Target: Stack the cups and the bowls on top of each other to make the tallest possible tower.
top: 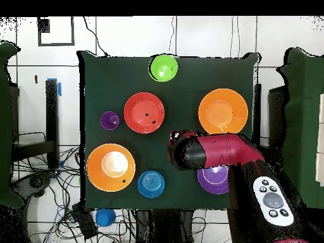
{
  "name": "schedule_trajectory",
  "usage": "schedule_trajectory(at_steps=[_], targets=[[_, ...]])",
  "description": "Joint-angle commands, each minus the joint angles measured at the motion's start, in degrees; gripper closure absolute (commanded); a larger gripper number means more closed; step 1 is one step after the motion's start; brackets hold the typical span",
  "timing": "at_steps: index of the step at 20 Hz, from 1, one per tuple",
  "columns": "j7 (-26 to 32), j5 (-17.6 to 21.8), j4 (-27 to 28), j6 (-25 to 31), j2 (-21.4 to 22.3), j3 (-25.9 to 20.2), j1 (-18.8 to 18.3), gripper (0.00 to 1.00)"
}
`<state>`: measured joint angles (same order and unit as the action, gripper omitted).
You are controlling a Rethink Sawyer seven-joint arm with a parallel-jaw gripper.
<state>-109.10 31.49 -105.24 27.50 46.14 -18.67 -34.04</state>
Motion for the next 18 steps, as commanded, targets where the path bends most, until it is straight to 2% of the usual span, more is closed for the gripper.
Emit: schedule_trajectory(at_steps=[1, 8, 18], targets=[[6.84, 3.39, -3.19, 2.37, -3.38, -4.04, 0.24, 0.0], [6.39, 4.66, -3.25, 0.65, -4.67, -3.35, -0.02, 0.0], [5.65, 4.22, -2.67, 0.64, -5.86, -3.4, 0.57, 0.0]])
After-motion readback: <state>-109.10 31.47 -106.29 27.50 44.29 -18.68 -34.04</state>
